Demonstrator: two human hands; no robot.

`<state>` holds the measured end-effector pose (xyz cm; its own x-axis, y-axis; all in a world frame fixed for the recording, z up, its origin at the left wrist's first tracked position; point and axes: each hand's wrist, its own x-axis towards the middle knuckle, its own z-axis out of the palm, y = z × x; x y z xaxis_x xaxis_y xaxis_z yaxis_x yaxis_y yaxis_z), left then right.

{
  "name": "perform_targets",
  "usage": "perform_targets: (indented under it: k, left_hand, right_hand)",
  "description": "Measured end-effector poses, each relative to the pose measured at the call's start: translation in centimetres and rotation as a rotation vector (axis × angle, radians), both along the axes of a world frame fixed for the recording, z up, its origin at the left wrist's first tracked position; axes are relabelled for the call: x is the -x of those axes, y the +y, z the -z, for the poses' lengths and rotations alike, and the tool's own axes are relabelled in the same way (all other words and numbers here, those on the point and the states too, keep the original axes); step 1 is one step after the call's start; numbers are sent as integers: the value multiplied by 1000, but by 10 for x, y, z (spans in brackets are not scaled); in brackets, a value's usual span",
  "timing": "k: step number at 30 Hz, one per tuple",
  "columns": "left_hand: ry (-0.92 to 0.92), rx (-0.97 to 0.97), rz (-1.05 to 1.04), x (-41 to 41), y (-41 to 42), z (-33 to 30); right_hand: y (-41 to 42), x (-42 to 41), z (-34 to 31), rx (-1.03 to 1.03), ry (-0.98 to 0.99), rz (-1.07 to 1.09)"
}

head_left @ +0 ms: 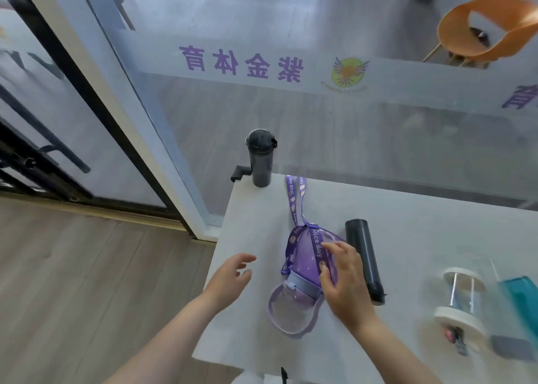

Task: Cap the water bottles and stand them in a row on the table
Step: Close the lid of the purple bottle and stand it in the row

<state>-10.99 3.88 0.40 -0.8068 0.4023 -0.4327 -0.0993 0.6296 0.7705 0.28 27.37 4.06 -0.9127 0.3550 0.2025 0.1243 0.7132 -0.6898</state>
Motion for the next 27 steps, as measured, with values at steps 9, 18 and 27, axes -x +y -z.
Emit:
perform_targets:
  k: [9, 18, 27]
  left_hand:
    - [-315, -112, 69, -61, 9, 4]
    - [-406, -131, -5, -63, 38, -8]
    - [-359, -226, -108, -81, 49, -25]
  right_hand:
    - [-10, -52, 28, -130, -129, -78]
    - [8, -60, 41, -363, -233, -166]
    - [32, -60, 44, -208, -189, -259]
